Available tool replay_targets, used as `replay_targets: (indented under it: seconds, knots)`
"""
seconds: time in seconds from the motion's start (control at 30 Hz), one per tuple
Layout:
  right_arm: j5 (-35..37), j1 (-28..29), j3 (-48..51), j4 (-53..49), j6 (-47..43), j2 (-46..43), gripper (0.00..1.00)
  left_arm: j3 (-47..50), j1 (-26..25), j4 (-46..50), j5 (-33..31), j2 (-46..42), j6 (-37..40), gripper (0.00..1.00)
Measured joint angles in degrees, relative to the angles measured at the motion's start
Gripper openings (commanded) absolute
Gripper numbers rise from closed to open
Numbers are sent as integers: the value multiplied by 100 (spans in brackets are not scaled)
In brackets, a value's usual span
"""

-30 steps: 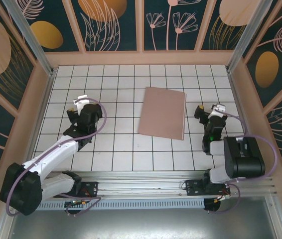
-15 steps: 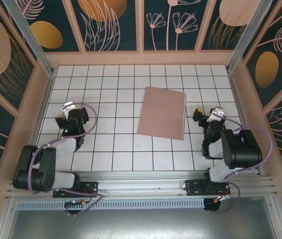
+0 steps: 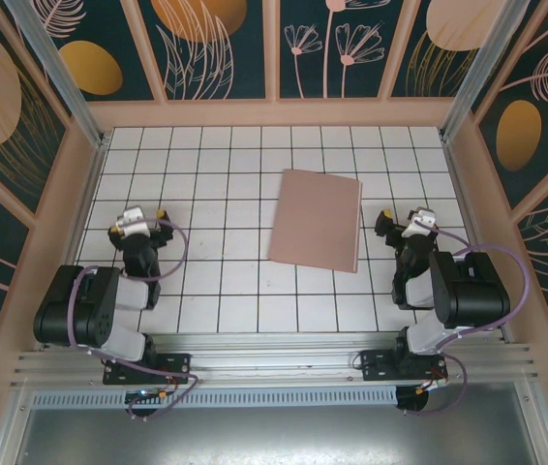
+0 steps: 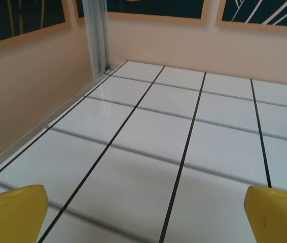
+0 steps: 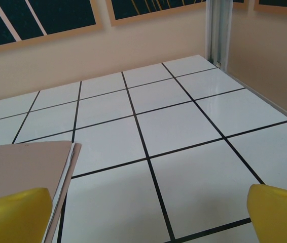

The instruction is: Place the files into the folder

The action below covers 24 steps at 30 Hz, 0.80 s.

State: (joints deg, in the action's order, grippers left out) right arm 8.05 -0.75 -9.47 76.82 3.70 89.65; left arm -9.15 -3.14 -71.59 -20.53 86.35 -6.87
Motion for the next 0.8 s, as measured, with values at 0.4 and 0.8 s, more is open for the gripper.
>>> replay_targets:
  seconds: [0.4,0.8]
  knots:
    - [0,0,-17,20,-4,0,99,-339,52,-271,105,66,7,99]
    - [-2,37,-66,79,-44,0,99,-339,52,-271,105,66,7,99]
